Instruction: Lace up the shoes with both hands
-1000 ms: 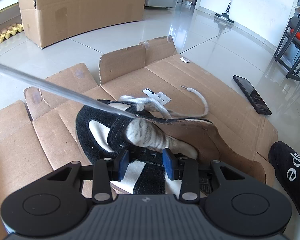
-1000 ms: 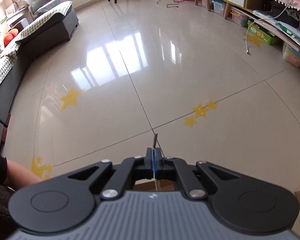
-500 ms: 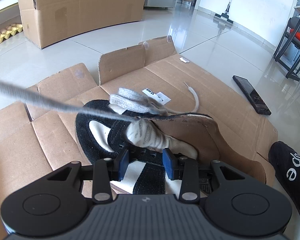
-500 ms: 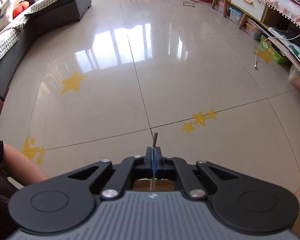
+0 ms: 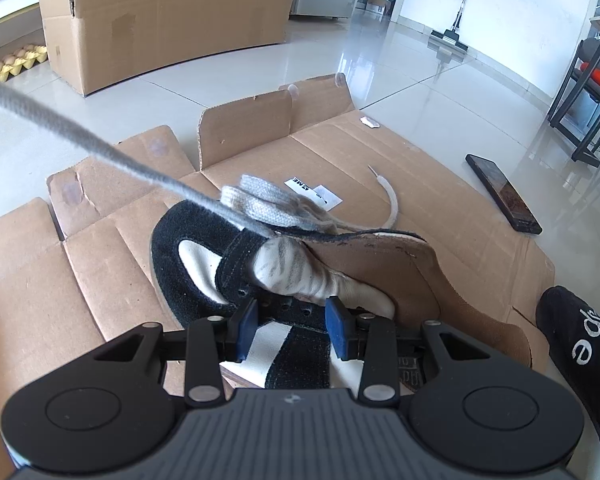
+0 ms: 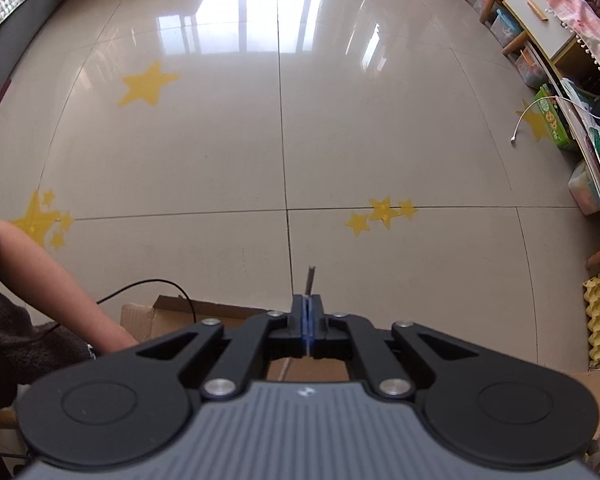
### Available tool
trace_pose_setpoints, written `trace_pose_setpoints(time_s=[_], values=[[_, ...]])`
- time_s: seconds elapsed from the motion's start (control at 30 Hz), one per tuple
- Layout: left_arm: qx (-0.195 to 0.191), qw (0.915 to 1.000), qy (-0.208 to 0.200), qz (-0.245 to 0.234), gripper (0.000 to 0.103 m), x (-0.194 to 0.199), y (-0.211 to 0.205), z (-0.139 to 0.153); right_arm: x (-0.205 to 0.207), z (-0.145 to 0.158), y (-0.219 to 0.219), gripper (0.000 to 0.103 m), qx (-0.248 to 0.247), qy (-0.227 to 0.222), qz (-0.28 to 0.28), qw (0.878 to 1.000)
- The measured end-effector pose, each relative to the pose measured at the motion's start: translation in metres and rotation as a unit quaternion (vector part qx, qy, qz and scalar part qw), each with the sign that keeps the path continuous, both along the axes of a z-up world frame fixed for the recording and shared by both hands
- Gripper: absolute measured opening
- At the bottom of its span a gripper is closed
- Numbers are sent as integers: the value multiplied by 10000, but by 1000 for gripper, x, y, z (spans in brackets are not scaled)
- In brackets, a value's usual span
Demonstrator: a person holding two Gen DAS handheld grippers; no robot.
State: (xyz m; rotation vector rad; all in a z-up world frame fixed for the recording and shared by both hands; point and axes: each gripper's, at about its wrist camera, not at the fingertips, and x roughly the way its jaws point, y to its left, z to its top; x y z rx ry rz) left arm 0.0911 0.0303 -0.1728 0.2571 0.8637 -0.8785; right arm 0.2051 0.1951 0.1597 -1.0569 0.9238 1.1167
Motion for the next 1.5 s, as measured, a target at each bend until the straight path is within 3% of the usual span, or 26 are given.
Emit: trace_pose_setpoints(time_s=[0.33,0.5,0.6,0.73,0.8,1.1,1.5], values=[[-86,10000,32,26,38,1,3,0,-8,27,29,0,-117,-119,92,9998],[-130,9999,-6,14,38,0,5,0,-6,18,28,0,-118,-95,48,9999],[-355,9993,32,74,39,1,13,2,-4,7,26,1,-129,-21,45,9999],[-633,9958,339,562,67,8,32,13,1,-9,21,1,-287,49,27,9996],[-678,9953,390,576,73,7,39,20,2,-16,16,1,-383,104,11,9992],[-291,9960,444,724,78,-3,45,36,5,-41,-8,15,-621,166,-147,9978],[262,9955,251,872,78,-2,50,40,4,-78,-68,39,-442,423,-503,9969]])
